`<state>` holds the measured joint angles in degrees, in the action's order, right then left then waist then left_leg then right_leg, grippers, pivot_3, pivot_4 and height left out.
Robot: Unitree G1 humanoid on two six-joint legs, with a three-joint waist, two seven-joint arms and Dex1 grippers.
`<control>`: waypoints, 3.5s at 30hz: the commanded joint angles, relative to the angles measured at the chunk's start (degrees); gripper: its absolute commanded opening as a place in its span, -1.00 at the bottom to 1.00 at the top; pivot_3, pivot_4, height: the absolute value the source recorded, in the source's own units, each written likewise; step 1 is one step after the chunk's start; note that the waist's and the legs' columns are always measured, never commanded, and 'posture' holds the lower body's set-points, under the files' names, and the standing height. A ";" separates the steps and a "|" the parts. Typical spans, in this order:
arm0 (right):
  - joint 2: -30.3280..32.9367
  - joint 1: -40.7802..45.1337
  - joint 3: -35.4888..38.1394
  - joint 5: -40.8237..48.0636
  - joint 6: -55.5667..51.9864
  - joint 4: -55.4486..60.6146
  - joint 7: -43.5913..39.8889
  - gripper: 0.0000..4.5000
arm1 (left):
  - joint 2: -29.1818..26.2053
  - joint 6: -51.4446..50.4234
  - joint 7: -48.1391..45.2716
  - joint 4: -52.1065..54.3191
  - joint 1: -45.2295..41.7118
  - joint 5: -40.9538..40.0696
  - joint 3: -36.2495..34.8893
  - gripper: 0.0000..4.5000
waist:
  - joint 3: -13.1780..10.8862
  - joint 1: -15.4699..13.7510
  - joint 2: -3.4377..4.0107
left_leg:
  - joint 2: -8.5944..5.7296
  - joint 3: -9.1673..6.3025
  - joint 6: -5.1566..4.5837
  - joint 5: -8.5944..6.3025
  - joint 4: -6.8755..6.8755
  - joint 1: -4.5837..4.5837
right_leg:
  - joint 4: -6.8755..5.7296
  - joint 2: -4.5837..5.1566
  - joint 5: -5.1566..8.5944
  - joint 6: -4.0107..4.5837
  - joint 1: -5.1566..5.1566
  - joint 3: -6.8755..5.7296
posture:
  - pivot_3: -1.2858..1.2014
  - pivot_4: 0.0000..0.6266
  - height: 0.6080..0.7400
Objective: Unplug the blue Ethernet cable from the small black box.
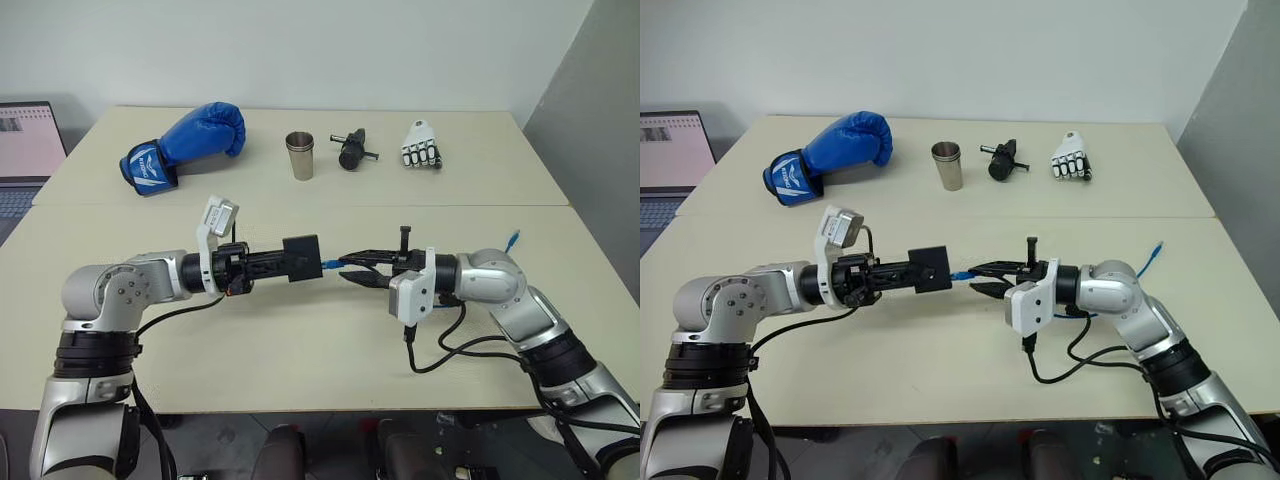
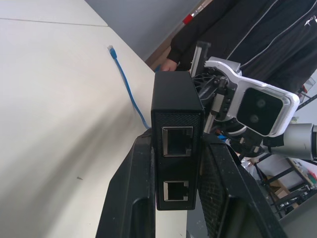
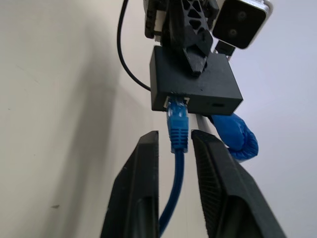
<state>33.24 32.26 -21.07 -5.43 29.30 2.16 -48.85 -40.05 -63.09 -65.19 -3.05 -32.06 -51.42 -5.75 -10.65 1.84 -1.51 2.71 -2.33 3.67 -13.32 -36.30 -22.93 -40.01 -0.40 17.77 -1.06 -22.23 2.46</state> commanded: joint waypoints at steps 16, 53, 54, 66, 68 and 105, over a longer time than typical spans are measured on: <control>-3.76 -3.86 12.57 49.26 -72.84 19.69 6.27 0.36 | -2.17 15.50 -13.83 -1.91 -2.48 9.10 5.05 -0.65 | 0.00 -0.01 0.00 | 0.00 -0.04 -0.02 -0.01 -0.02 -0.02 | 0.00 0.00 0.00 0.01 0.02 -0.02 | 0.03 -0.52 1.00; -12.49 -0.08 15.80 55.24 -84.08 11.72 6.50 0.36 | -2.19 14.77 -14.99 -2.15 -3.35 9.35 5.10 -0.65 | 0.00 0.08 0.01 | 0.00 0.00 -0.03 -0.02 0.00 -0.06 | 0.03 -0.04 0.02 -0.02 -0.06 -0.03 | 0.03 -0.52 1.00; -12.51 -0.02 15.81 55.22 -84.14 11.70 6.48 0.36 | -2.15 14.78 -14.96 -2.17 -3.37 9.36 5.12 -0.65 | 0.00 0.08 0.01 | 0.01 0.00 -0.03 -0.02 0.00 -0.06 | 0.03 -0.04 0.02 -0.02 -0.06 -0.03 | 0.03 -0.52 1.00; -12.51 0.01 15.20 54.42 -84.60 12.36 6.37 -0.20 | -1.77 14.71 -14.96 -2.13 -3.71 9.51 5.56 -0.65 | 0.00 0.08 0.01 | 0.01 0.00 -0.03 -0.02 0.01 -0.07 | 0.03 -0.04 0.02 -0.02 -0.06 -0.03 | 0.03 -0.52 1.00; -12.64 -0.02 15.20 54.36 -84.56 12.34 6.49 -0.42 | -1.86 14.74 -15.06 -2.09 -3.72 9.63 5.68 -0.65 | 0.00 0.08 0.01 | 0.01 0.00 -0.03 -0.02 0.01 -0.07 | 0.03 -0.04 0.02 -0.02 -0.06 -0.04 | 0.03 -0.52 1.00; -7.33 -1.70 17.96 55.77 -85.81 13.47 4.35 -0.98 | -4.24 17.87 -15.34 -4.59 -3.51 12.47 5.05 -0.65 | -0.01 0.08 0.01 | 0.00 0.00 -0.03 -0.02 0.04 -0.08 | 0.06 -0.04 0.03 -0.04 -0.07 -0.03 | 0.03 -0.52 1.00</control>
<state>24.27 30.73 -7.08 48.81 -55.55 13.85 -44.82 -41.84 -45.81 -81.81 -6.37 -34.73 -40.02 2.32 -10.65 1.92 -1.50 2.71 -2.33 3.64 -13.34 -36.26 -23.00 -39.95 -0.45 17.80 -1.10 -22.29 2.43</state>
